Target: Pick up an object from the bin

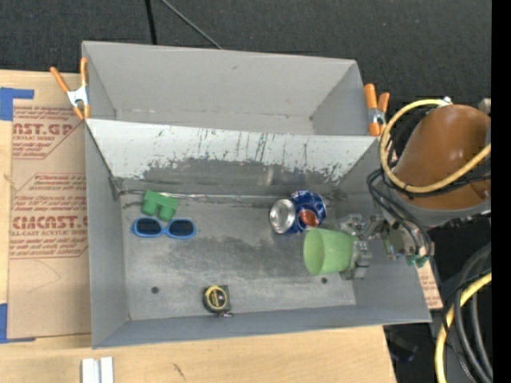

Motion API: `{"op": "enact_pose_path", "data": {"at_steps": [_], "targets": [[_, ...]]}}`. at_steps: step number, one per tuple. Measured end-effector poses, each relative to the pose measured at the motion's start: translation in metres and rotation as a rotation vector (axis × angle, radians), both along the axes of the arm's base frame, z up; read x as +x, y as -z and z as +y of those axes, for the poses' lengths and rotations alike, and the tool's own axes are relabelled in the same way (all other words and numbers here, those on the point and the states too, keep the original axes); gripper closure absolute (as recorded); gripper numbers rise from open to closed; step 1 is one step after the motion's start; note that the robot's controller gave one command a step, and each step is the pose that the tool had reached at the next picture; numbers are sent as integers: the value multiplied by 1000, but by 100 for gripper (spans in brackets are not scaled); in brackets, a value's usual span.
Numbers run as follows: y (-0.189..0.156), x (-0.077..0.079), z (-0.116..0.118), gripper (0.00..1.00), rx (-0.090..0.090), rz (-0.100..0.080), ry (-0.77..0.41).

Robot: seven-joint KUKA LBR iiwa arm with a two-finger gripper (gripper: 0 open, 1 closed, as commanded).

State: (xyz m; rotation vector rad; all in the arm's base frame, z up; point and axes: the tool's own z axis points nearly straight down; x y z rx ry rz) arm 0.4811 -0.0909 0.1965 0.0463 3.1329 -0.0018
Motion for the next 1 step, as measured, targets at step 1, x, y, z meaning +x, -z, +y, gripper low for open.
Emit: {"op": "enact_pose_path", "data": {"at_steps": [1], "targets": [[-109,12,-10,100,-5,1,-560]]}}
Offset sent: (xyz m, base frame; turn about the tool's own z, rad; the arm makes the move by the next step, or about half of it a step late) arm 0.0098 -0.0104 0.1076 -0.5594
